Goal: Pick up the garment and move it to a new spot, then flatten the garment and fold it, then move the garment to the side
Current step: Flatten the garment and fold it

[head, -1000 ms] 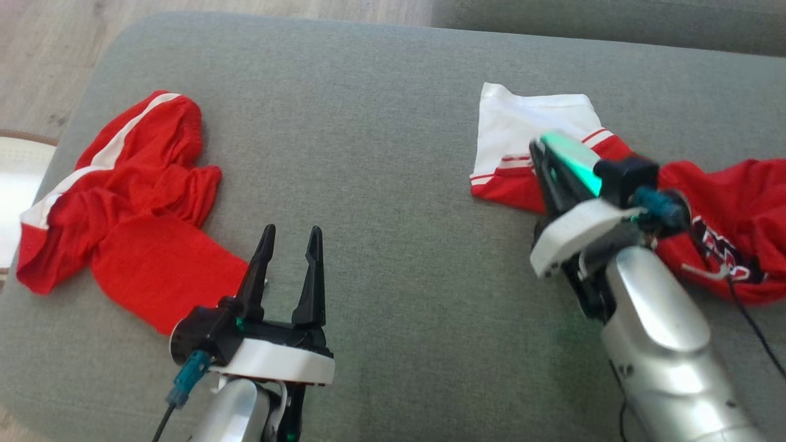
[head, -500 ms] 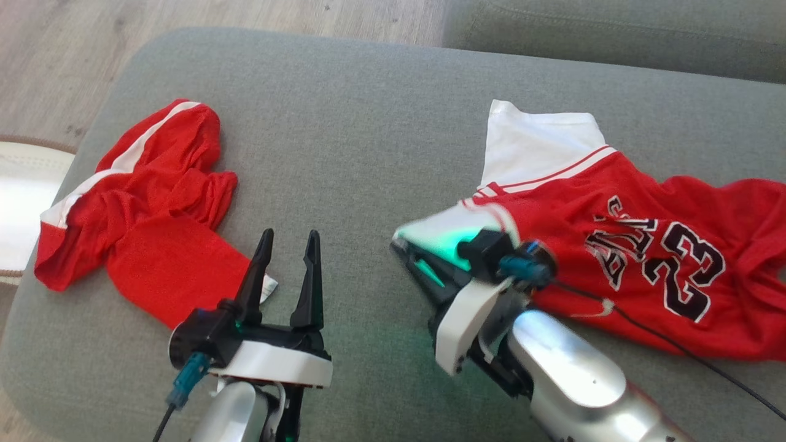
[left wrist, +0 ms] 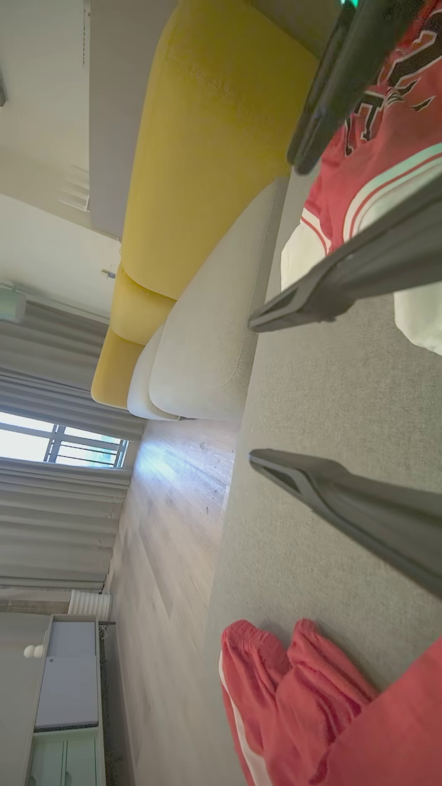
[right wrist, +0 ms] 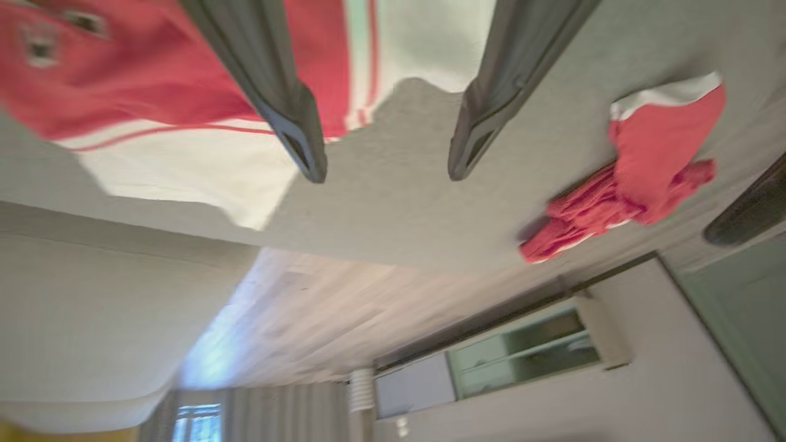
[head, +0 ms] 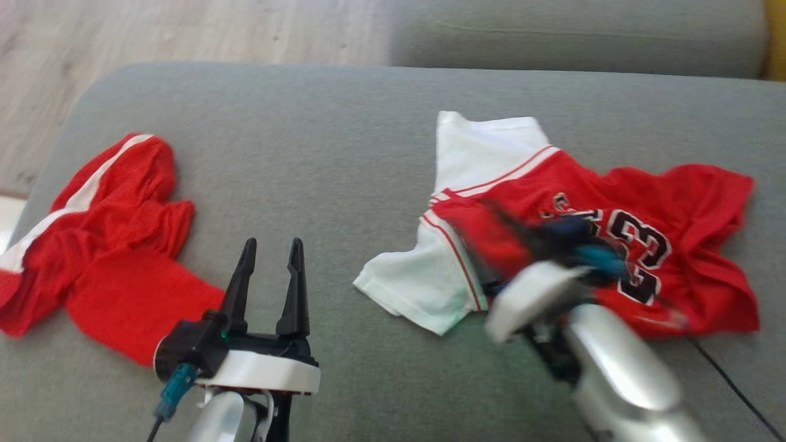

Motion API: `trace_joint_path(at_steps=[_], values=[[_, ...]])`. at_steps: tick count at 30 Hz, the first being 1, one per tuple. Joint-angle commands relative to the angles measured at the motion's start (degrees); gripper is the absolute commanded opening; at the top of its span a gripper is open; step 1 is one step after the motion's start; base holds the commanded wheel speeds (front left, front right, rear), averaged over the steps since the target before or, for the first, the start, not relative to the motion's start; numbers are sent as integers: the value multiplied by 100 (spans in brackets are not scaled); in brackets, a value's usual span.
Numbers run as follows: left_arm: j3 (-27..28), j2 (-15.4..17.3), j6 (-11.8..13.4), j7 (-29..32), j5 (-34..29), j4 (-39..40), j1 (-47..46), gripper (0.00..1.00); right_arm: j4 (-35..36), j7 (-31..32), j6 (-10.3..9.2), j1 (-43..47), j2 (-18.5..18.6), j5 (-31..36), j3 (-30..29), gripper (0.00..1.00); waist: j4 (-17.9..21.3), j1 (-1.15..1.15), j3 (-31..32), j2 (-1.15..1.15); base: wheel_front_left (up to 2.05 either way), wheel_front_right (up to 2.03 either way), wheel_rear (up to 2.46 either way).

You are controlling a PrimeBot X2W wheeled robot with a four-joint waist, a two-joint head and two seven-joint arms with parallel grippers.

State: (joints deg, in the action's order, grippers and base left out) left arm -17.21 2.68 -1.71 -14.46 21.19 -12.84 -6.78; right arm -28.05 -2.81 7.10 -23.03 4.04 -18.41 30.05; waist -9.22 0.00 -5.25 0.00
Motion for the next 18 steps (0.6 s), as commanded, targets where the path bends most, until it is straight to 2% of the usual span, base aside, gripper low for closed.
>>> trace_joint_path(at_steps=[1, 5, 9, 12, 18], values=[[209, 20, 9, -54, -35, 197, -135, 100, 314, -98, 39, 159, -24, 138, -333, 100, 169, 0, 65, 0, 0, 0, 0], [253, 20, 10, -54, -44, 240, -103, 100, 979, -185, 39, 895, -55, 306, -1662, 100, 407, 0, 86, 0, 0, 0, 0], [231, 20, -33, -54, -99, 227, -106, 100, 1479, -307, 39, 1489, -82, 607, -2538, 100, 614, 0, 38, 0, 0, 0, 0], [229, 20, -44, -54, -117, 214, -143, 100, 1561, -337, 39, 1823, -101, 914, -3129, 100, 720, 0, 7, 0, 0, 0, 0], [173, 20, -103, -54, -180, 163, -211, 100, 1562, -416, 39, 1948, -114, 630, -3325, 100, 880, 0, -100, 0, 0, 0, 0]])
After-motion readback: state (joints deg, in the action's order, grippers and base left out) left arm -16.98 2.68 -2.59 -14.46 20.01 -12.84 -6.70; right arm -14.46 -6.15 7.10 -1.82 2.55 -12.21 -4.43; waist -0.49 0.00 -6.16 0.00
